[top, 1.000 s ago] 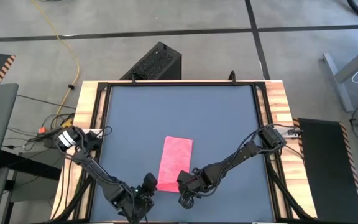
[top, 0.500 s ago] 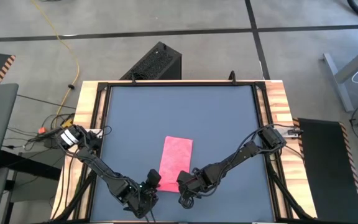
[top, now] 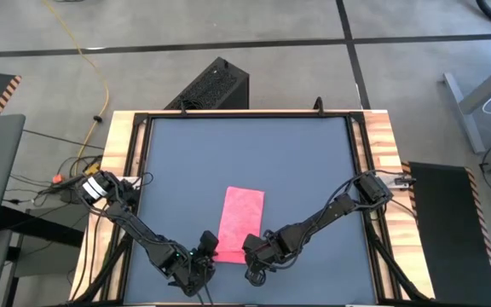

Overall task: Roll towel
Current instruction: Roll the pink towel

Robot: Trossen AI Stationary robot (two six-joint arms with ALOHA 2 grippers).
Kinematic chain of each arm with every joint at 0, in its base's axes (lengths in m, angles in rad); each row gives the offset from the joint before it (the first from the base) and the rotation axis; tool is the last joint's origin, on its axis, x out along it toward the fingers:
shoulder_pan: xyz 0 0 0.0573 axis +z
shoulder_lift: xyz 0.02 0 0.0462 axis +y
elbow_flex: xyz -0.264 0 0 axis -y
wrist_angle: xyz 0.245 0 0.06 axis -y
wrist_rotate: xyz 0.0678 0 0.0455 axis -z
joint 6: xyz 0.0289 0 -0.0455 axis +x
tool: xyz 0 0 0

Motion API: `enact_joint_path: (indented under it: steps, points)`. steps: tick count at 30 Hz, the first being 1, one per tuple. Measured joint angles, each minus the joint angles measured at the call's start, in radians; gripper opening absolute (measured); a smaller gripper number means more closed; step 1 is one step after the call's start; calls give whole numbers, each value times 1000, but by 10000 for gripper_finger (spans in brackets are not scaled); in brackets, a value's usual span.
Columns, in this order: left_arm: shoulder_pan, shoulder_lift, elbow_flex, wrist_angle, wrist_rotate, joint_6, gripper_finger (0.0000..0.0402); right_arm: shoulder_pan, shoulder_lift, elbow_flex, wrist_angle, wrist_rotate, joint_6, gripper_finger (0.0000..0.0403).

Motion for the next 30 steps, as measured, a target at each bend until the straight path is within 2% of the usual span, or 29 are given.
enact_joint_path:
  steps: [10,19,30]
  points:
    - [4,0,-1,26,7,-101,114,0,0,0,0,0,1,14]
    - [5,1,-1,30,26,-156,7,0,0,0,0,1,2,14]
    - [5,2,-1,29,24,-269,0,0,0,0,0,0,21,14]
